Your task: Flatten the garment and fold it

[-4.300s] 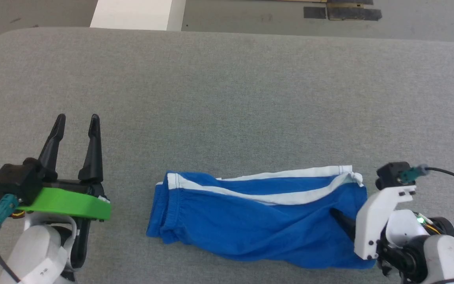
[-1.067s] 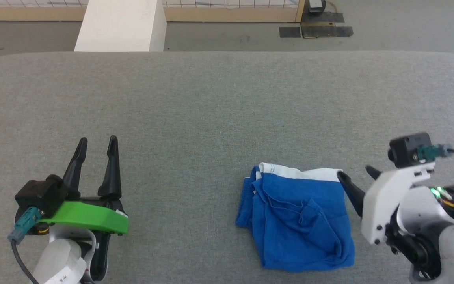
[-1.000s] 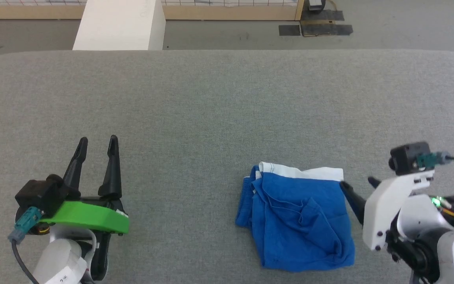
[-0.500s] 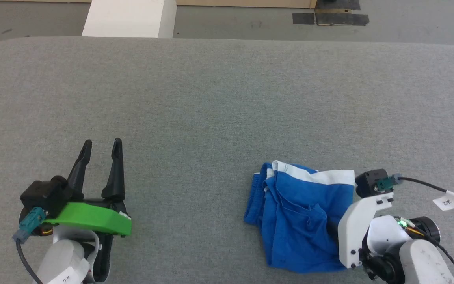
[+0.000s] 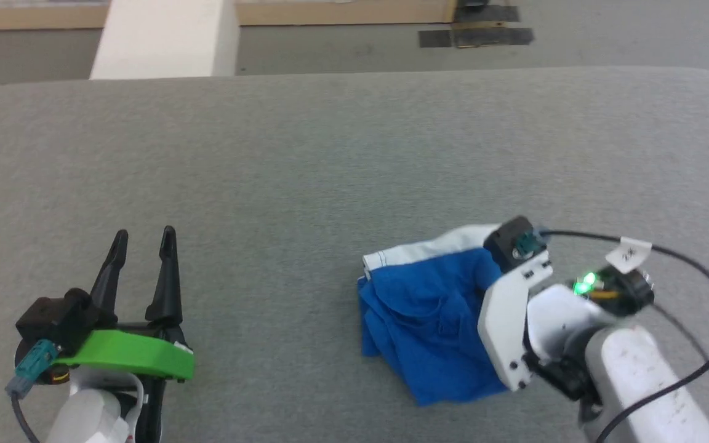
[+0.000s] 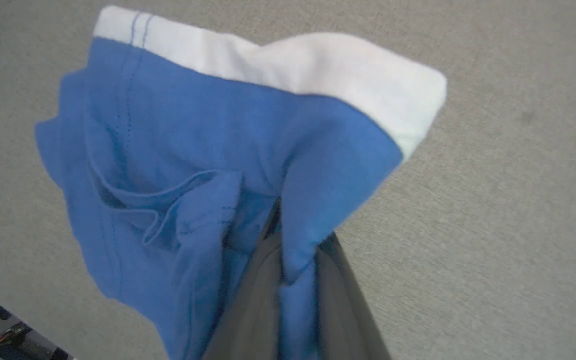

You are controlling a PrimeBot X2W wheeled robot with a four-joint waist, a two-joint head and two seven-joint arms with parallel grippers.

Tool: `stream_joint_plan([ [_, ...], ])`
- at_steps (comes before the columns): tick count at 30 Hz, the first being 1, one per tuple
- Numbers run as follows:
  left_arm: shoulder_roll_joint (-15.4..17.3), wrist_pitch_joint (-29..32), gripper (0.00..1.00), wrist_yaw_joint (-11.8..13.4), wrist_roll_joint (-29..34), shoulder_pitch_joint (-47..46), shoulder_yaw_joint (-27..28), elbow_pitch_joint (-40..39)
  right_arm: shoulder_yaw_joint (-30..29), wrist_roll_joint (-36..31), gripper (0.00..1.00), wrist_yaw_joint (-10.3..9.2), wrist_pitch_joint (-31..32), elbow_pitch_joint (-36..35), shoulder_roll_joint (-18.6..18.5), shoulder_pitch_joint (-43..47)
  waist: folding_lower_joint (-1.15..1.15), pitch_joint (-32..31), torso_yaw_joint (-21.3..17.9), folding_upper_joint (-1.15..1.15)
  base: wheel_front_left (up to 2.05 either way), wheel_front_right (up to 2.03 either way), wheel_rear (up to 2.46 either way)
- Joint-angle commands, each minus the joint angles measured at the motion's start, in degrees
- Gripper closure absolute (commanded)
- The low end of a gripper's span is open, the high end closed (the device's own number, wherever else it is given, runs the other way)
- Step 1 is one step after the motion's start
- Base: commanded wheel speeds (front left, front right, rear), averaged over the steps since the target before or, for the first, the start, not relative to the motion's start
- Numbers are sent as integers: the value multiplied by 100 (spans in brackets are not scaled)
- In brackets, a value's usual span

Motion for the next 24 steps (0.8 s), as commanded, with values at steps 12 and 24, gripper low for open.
stream_joint_plan([
  [12,440,340,0,137,17,-100,191,-750,446,615,100,-9,217,-91,-1174,-1527,0,994,-2402,0,0,0,0],
  [24,927,864,0,160,63,-333,321,-1507,-704,474,100,-9,-483,911,-1891,-1964,0,2011,-2248,0,0,0,0],
])
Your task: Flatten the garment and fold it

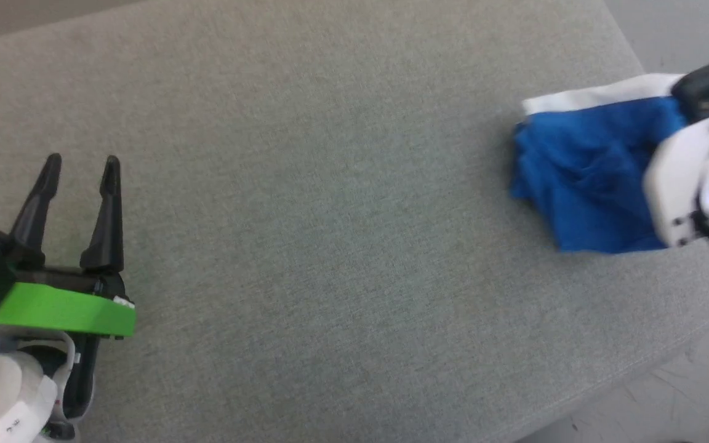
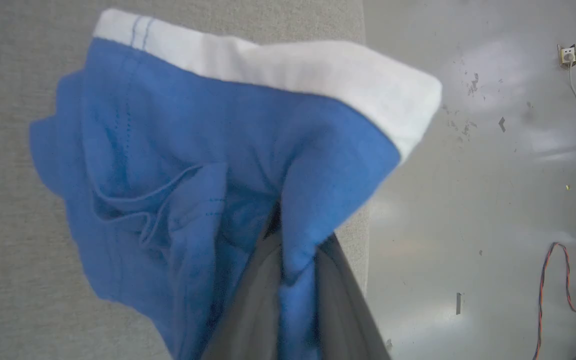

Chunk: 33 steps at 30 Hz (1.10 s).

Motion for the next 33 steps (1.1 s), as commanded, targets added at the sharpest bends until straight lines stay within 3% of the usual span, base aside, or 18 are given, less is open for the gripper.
stream_joint_plan([
  [1,84,26,0,35,28,-91,46,-63,-126,-90,100,-10,-95,70,-67,-106,-1,737,77,0,0,0,0],
  [7,225,93,0,61,-12,-162,180,-278,-971,-441,100,-10,-508,495,-285,-262,-1,1181,514,0,0,0,0],
  [15,322,41,0,77,-73,-109,324,-345,-2042,-1099,100,-10,-713,874,19,-379,-1,1370,776,0,0,0,0],
  [17,324,21,0,71,-79,-86,319,-316,-2299,-1273,0,-10,-686,944,168,-372,-1,1330,793,0,0,0,0],
  [22,256,-72,0,37,-89,-87,219,-149,-2588,-1463,0,-10,-913,808,295,-397,-1,993,839,0,0,0,0],
  [30,-84,-321,0,50,-141,-35,-34,277,-2159,-939,0,-10,-1169,59,-343,-522,-1,-66,1024,0,0,0,0],
  [33,-230,-400,0,90,-182,8,-95,440,-1891,-627,0,-10,-1349,-335,-400,-608,-1,-443,1123,0,0,0,0],
])
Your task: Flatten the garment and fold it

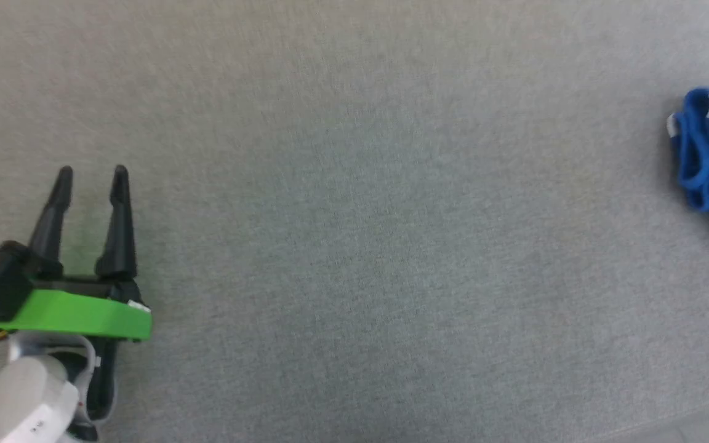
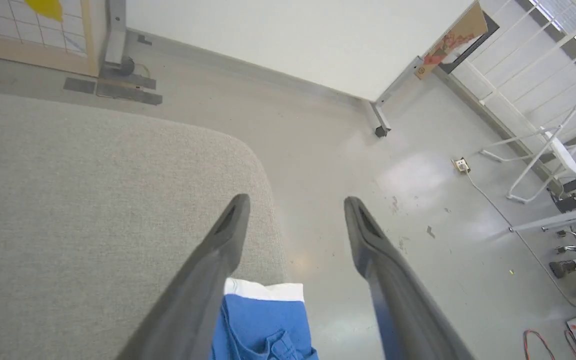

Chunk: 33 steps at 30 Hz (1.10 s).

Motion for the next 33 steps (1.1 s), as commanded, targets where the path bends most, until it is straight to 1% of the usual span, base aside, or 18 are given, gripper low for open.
stream_joint_plan([
  [1,-46,-57,0,47,-65,44,-27,67,136,136,0,-10,-104,-133,64,-90,0,-780,201,0,0,0,0],
  [4,-149,-111,0,86,-72,49,-79,195,414,443,0,-10,-402,-414,273,-121,0,-1059,328,0,0,0,0],
  [6,-201,-148,0,113,-56,46,-109,269,501,604,0,-10,-660,-595,568,-109,0,-1219,418,0,0,0,0],
  [8,-261,-188,0,152,-44,30,-129,329,589,610,0,-10,-1022,-772,865,-52,0,-1359,525,0,0,0,0],
  [10,-317,-220,0,195,-31,10,-144,401,595,600,0,-10,-1439,-916,1284,74,0,-1483,640,0,0,0,0],
  [11,-349,-243,0,235,-9,-2,-145,438,572,577,0,-10,-1686,-1011,1560,181,0,-1554,708,0,0,0,0],
  [14,-432,-294,0,334,24,-21,-136,527,536,445,0,-10,-2336,-1183,2241,509,0,-1705,886,0,0,0,0],
  [15,-463,-315,0,366,40,-29,-136,564,483,361,0,-10,-2604,-1226,2439,658,0,-1759,960,0,0,0,0],
  [17,-518,-349,0,426,70,-28,-133,622,484,318,0,-10,-3067,-1232,2660,958,0,-1847,1072,0,0,0,0],
  [19,-560,-380,0,466,125,-32,-157,673,442,314,0,-10,-3522,-1153,2740,1268,0,-1928,1185,0,0,0,0],
  [23,-617,-432,0,526,247,-3,-202,813,398,782,0,-10,-4404,-638,2756,1848,0,-2105,1349,0,0,0,0],
  [25,-627,-454,0,570,369,17,-247,864,383,963,0,-10,-4634,-326,2757,2090,0,-2179,1400,0,0,0,0],
  [28,-672,-482,0,617,462,54,-256,900,395,1154,0,-10,-4803,19,2758,2351,0,-2242,1424,0,0,0,0],
  [31,-713,-502,0,607,511,74,-249,998,442,1110,0,-10,-4863,222,2758,2573,0,-2289,1437,0,0,0,0],
  [33,-740,-511,0,596,538,76,-229,1062,486,1029,0,-10,-4869,198,2758,2700,0,-2306,1443,0,0,0,0],
])
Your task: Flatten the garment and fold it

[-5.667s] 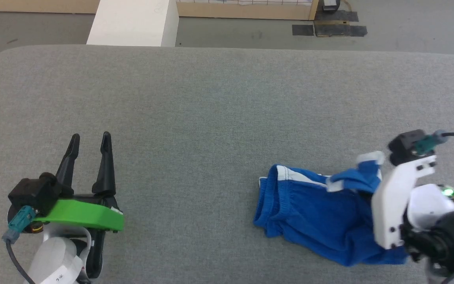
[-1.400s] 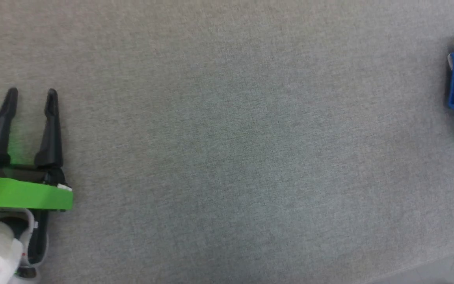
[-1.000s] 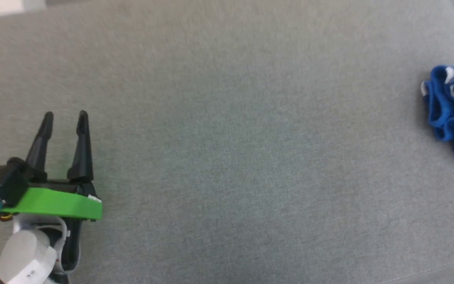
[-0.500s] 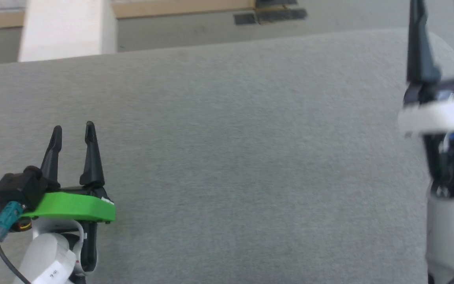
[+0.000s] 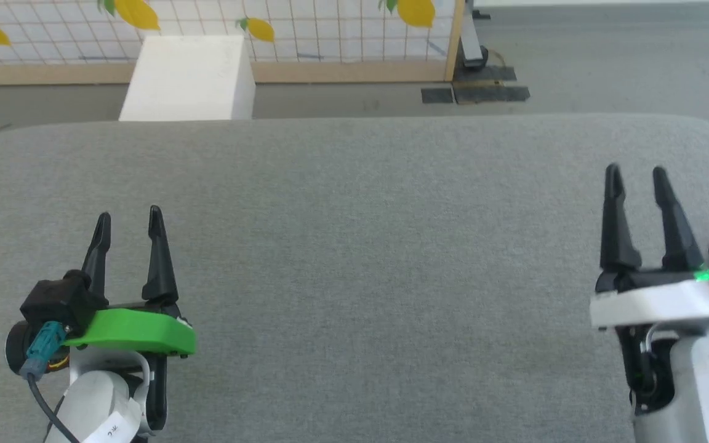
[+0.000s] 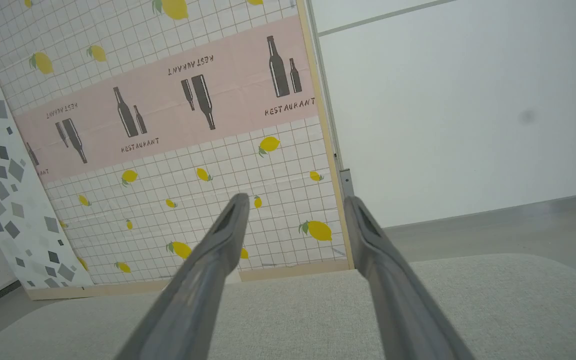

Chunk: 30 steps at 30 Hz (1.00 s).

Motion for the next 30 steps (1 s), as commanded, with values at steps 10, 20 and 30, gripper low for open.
stream_joint_plan([
  [10,-188,-51,0,-119,168,219,148,208,85,-140,0,-9,-33,-35,-1,717,1,-104,127,0,0,0,0],
  [20,-258,-52,0,-286,316,339,63,580,98,-150,0,-9,-33,159,-1,907,1,-59,159,0,0,0,0],
  [30,-263,1,100,-281,366,296,36,655,90,-172,100,0,24,180,1,849,1,-57,153,0,0,0,0],
])
